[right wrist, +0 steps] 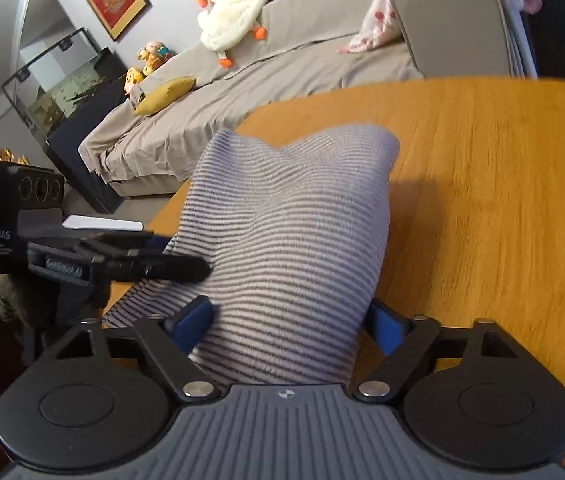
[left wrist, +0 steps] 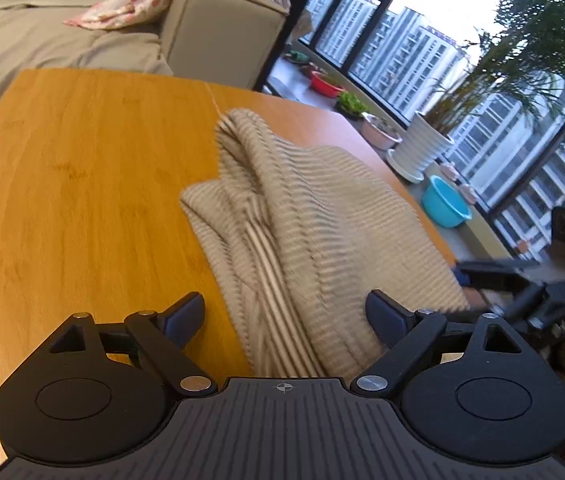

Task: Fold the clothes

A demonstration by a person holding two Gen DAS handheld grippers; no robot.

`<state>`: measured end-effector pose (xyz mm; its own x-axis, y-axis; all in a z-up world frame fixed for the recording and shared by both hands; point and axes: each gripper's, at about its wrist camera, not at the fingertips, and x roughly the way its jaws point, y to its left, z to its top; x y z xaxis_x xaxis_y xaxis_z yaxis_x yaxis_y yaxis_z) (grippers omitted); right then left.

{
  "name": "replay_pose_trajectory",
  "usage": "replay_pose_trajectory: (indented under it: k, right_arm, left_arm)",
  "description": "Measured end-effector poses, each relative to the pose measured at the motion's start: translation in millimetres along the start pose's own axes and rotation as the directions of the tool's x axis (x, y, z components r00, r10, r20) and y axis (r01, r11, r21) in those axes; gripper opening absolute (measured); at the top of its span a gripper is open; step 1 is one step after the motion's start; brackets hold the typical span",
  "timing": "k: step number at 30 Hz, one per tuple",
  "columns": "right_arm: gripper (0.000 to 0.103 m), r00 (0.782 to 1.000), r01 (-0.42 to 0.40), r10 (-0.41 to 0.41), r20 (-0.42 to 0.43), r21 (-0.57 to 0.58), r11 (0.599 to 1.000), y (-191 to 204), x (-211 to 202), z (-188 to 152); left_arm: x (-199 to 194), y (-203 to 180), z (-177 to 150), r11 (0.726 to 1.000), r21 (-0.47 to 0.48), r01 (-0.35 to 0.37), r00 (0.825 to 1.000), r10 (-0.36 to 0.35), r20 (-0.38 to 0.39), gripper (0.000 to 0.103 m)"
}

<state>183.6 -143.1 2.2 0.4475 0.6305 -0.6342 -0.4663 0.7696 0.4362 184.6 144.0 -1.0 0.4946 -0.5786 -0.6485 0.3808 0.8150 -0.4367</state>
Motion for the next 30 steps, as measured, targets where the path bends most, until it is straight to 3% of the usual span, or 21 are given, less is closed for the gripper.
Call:
replay_pose_trajectory:
  k: [2,6,12,18,21,25,29,30]
  right_arm:
    - [0.071,1.0,-0.001,0.001,-0.002,0.009,1.0,-3.3,2.2,5.0]
    - [0.069,1.0,-0.001,0.001,0.007,-0.013,1.0,-3.9,17.7,20.1]
    - [0.068,0.998,-0.012,0.018,0.067,-0.082,0.997,3.0,82.6,71.7]
    - [0.07,0.989,0.002,0.01,0.147,-0.079,0.997,4.4,146.1,113.6]
    - [0.076,0.987,0.022,-0.004,0.162,-0.11,0.994,7.0,152.8,116.7]
    - [0.081,0.982,0.062,-0.028,0.189,-0.177,0.982,8.6,143.6,109.0]
    - [0.081,0.978,0.087,-0.046,0.203,-0.198,0.976,13.9,141.5,103.6]
    - [0.081,0.977,0.097,-0.055,0.206,-0.201,0.975,16.3,141.6,102.6]
  left_arm:
    - [1.5,-1.3,-4.8,0.999,-0.012,0.034,0.999,-0.034,-0.003,0.083]
    - [0.9,9.7,-2.9,0.999,-0.026,0.031,0.999,-0.03,0.044,0.081]
    - [0.8,68.4,42.3,0.997,-0.051,-0.064,0.989,0.07,0.128,0.078]
    - [7.6,128.8,77.7,0.988,-0.134,-0.075,0.977,0.1,0.187,0.079]
    - [-0.8,126.2,81.8,0.99,-0.09,-0.105,0.974,0.12,0.192,0.08]
    - [-30.5,104.5,91.6,0.984,0.018,-0.179,0.942,0.166,0.293,0.079]
    - [-42.4,88.2,121.8,0.981,0.107,-0.162,0.912,0.107,0.396,0.083]
    - [-31.8,91.3,126.2,0.98,0.109,-0.164,0.92,0.112,0.375,0.084]
